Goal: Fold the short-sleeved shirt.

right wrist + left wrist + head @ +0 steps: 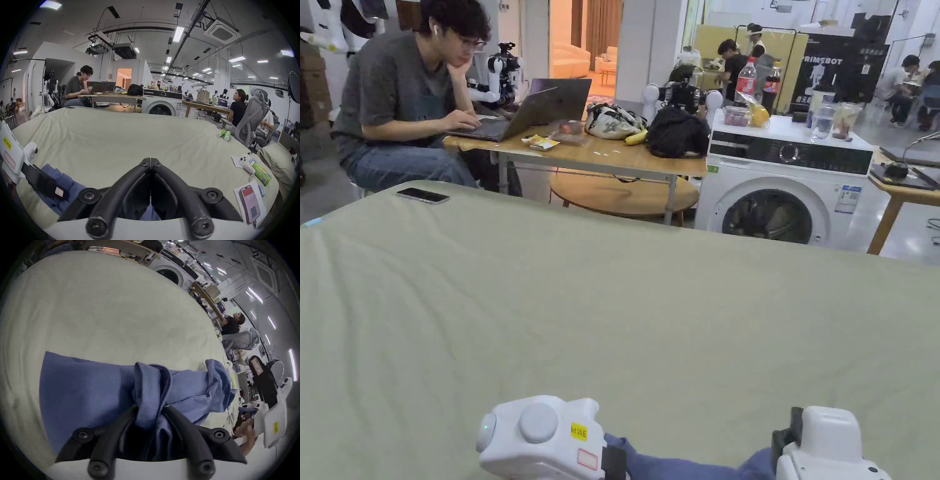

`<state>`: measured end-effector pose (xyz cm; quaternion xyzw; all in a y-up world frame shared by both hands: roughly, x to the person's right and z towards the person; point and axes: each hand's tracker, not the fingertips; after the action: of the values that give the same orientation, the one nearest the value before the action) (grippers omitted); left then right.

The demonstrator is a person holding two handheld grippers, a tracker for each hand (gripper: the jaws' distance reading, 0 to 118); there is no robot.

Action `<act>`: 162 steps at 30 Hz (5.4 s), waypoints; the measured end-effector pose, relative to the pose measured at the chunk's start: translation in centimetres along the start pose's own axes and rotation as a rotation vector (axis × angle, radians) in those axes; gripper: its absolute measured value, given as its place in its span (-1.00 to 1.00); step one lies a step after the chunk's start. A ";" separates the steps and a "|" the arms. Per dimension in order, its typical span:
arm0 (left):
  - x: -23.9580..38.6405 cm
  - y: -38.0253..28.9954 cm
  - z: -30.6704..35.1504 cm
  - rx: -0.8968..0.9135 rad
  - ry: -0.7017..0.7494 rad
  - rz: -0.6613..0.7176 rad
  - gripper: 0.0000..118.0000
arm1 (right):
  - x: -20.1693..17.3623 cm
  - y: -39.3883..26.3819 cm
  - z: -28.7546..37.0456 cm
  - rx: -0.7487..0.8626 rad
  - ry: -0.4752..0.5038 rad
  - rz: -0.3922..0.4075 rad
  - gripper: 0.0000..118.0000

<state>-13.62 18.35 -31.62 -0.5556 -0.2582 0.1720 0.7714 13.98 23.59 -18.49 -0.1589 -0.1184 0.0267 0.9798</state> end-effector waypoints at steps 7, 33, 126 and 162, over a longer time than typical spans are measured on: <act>0.4 0.0 4.9 0.008 -0.164 -0.026 -0.09 | 0.3 -0.4 0.0 -0.016 0.001 -0.007 -1.00; 0.2 -1.4 -4.4 -0.058 -0.298 0.016 -0.94 | 2.3 -1.4 0.7 -0.032 -0.013 -0.001 -1.00; 9.3 1.4 1.3 -0.026 -0.140 -0.169 -0.92 | 4.0 -0.8 1.9 0.029 -0.023 -0.043 -1.00; -0.1 -5.5 11.2 1.060 0.387 -0.408 -1.00 | 0.0 1.9 0.2 0.131 0.030 -0.082 -1.00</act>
<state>-20.45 25.08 -23.63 -0.0556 -0.0936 0.0213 0.9938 13.87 25.48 -18.94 -0.0897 -0.1082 -0.0080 0.9900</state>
